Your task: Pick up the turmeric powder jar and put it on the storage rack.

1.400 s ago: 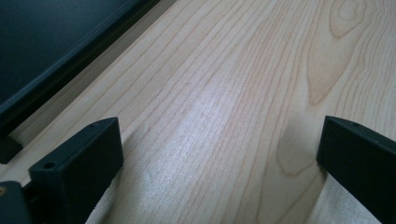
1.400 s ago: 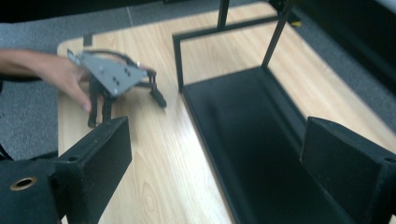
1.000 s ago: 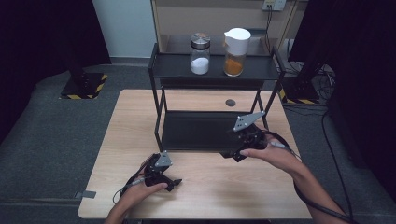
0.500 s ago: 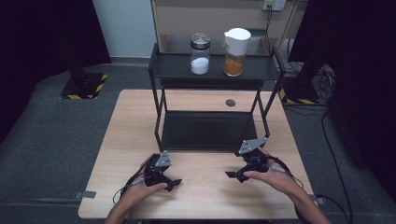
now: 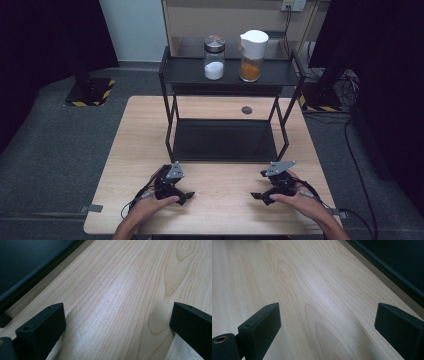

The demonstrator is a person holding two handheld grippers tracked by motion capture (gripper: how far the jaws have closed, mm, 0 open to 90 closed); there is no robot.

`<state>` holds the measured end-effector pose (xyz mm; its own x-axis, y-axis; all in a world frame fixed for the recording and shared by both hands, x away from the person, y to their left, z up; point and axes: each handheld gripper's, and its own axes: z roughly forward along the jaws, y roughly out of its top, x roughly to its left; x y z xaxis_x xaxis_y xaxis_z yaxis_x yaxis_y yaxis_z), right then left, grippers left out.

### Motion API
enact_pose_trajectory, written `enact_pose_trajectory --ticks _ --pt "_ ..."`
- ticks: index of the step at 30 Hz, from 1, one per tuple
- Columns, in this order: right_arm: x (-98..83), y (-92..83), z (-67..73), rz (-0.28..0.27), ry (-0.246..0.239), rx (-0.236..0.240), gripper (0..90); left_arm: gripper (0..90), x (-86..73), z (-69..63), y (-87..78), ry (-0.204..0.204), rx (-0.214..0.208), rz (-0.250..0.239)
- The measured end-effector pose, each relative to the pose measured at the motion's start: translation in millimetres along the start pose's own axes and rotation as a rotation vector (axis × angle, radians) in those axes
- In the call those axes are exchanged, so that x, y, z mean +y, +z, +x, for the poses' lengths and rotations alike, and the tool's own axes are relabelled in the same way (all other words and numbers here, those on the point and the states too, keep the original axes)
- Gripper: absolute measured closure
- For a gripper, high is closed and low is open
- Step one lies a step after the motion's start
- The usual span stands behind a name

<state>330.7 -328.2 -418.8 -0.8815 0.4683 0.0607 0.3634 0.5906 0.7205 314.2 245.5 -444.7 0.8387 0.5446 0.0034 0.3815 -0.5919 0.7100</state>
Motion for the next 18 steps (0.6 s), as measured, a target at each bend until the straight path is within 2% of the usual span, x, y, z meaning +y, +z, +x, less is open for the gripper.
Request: enact_pose_trajectory --ticks 8,18 --pt "-22.3 -7.0 0.0 0.026 0.027 -0.052 7.6 0.0 0.1 0.0 0.0 0.0 0.0 0.0" --pt "-43.8 -17.9 -5.2 0.013 0.089 -0.101 6.5 0.0 0.2 0.1 -0.1 0.0 0.0 0.001"
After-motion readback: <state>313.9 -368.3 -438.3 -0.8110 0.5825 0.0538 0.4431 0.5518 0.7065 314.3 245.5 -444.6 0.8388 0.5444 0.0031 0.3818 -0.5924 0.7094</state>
